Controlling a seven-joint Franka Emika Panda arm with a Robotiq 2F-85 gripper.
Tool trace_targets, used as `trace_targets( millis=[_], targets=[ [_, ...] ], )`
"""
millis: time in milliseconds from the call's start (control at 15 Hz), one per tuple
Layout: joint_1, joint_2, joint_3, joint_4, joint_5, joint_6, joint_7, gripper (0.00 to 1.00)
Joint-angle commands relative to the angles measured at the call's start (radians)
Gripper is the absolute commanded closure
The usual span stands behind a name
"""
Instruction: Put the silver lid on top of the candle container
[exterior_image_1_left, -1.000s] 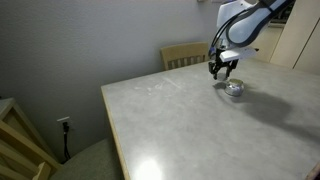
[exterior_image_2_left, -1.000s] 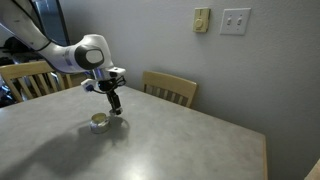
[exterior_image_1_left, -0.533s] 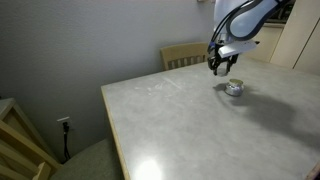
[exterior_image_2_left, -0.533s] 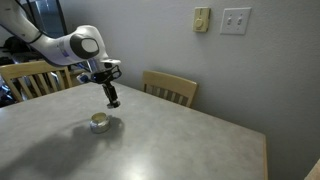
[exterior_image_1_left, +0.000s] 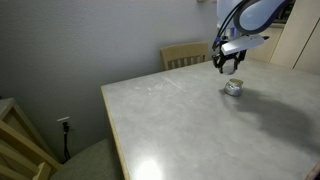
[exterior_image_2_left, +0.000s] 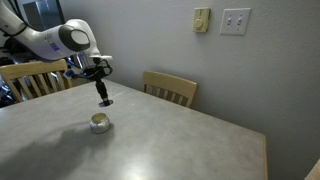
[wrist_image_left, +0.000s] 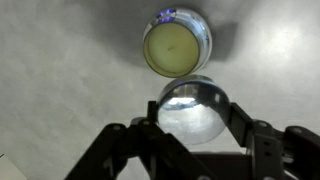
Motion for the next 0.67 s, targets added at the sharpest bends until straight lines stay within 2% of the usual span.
trace_targets(
  millis=[0,333,600],
  targets=[
    [-0.053,-0.089,0.044,-0.099,-0.007,0.009,-0.013,0.56],
    [-0.118,-0.108,0.104,-0.165,0.029,0.036,-0.091,0.56],
    [-0.134,-0.104,0.112,-0.215,0.022,0.084,-0.097,0.56]
  ],
)
